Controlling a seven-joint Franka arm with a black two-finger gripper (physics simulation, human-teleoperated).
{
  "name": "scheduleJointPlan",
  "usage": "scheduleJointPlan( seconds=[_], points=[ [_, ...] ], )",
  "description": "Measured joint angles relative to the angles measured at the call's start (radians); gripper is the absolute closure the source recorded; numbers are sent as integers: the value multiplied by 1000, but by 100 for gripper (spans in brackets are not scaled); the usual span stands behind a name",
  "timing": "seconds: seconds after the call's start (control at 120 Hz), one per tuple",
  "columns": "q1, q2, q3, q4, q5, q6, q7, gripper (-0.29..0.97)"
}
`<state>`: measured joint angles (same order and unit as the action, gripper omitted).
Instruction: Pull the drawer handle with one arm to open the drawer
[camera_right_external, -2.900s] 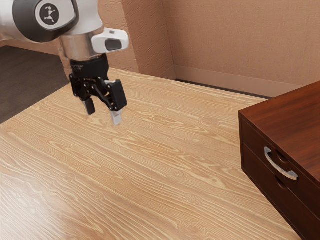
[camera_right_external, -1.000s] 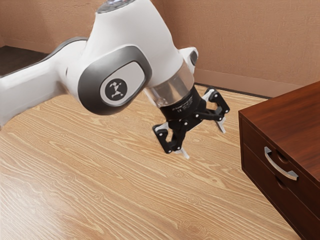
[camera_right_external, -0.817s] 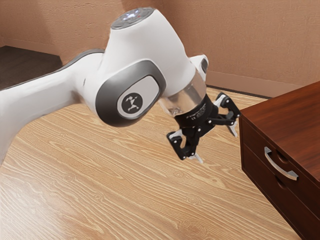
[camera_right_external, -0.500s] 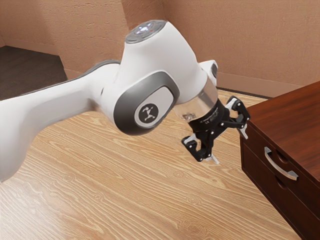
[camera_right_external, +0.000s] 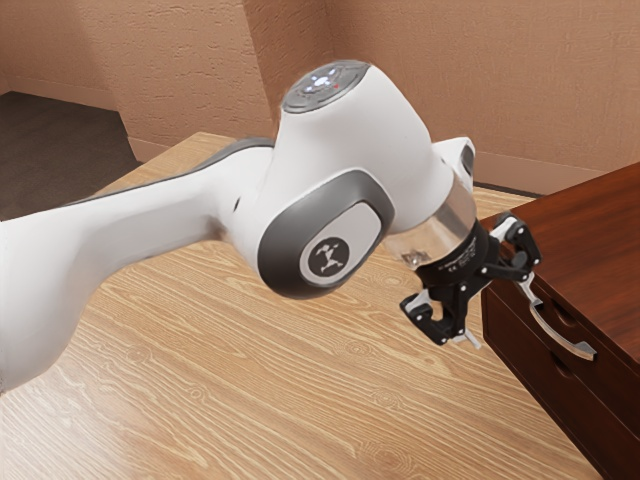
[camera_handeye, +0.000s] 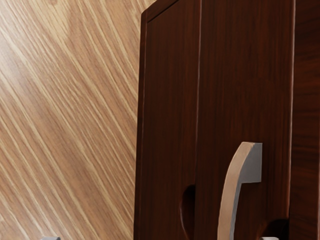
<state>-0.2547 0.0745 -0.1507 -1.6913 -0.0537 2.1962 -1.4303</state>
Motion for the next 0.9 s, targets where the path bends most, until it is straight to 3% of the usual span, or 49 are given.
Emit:
scheduleJointPlan(
  seconds=[0.9],
  points=[
    [-29, 62, 1, 6, -1, 80, -15, 23]
  ],
)
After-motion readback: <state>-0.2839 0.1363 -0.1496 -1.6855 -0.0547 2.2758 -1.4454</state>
